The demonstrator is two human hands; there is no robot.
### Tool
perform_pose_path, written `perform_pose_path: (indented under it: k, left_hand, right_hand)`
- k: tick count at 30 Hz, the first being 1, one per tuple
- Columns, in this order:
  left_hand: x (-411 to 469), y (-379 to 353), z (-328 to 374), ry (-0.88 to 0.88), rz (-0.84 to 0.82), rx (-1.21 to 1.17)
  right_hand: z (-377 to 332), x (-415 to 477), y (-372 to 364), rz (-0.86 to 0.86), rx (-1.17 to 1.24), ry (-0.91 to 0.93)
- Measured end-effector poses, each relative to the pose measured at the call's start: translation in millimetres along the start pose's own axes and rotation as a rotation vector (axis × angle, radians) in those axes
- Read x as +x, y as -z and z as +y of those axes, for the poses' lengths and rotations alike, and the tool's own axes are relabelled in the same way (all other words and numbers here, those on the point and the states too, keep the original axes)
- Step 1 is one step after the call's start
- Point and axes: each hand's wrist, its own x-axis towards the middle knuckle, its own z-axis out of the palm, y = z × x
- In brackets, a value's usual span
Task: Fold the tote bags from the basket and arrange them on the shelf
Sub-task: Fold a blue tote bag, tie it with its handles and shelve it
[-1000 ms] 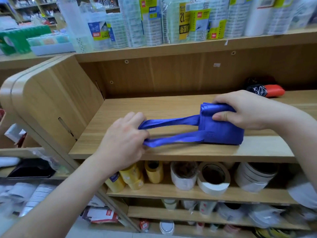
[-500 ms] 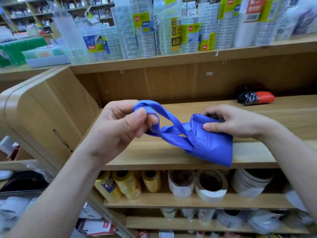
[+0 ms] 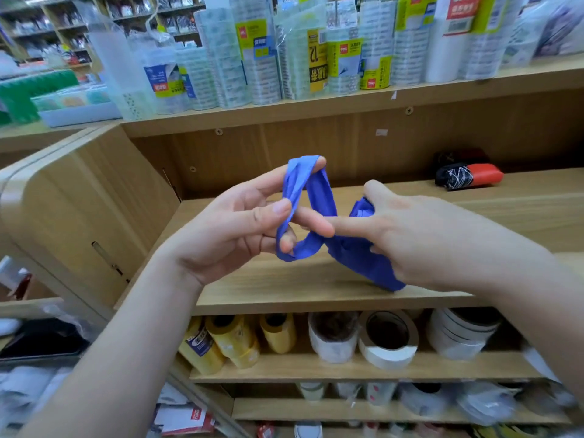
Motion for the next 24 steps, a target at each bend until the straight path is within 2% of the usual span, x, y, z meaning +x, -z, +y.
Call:
perform_pose_path:
  k: [3, 6, 9, 11, 13, 15, 16, 20, 21, 22, 24]
  left_hand:
    - [7.9, -11.2, 2.6, -0.081, -0.071, -0.085]
    - [9.7, -14.6, -7.2, -0.147, 0.044, -0.350]
    - [0.8, -11.6, -21.4, -0.145, 0.140, -0.523]
    - [-4.1, -7.6, -26.5, -0.098, 0.267, -0.472]
    - [-6.0, 0.0, -26.2, -0.034, 0.457, -0.264]
    - [-8.1, 6.2, -18.3, -0.045, 0.581, 0.135]
    - [-8.2, 7.3, -10.9, -0.081, 0.574, 0.372]
    - [7.5, -10.2, 20.4, -0.315, 0.169, 1.301]
    - [14.6, -16.9, 24.8, -0.375, 0.064, 1.450]
    - [21.5, -20.8, 27.2, -0.387, -0.031, 1.490]
    - [26.6, -21.5, 31.8, -0.242, -0.136, 1.273]
  right_hand:
    - [-8.6, 7.9, -7.7, 0.172, -0.016, -0.006]
    - [-5.3, 13.1, -11.0, 0.271, 0.137, -0.041]
    - [6.3, 15.1, -9.7, 0.164, 0.305, 0.029]
    - [15.1, 16.0, -11.8, 0.108, 0.465, 0.065]
    - [19.6, 16.0, -12.6, 0.011, 0.575, 0.070]
    - [22.5, 15.9, -9.6, -0.120, 0.676, 0.086]
    - [23.0, 15.3, -6.6, -0.169, 0.720, 0.106]
    - [23.1, 14.8, -1.8, -0.357, 0.788, 0.193]
    - [23.5, 15.3, -2.0, -0.398, 0.799, 0.218]
    - [24.3, 15.3, -2.1, -0.432, 0.807, 0.234]
    - [28.0, 13.3, -3.2, -0.454, 0.846, 0.246]
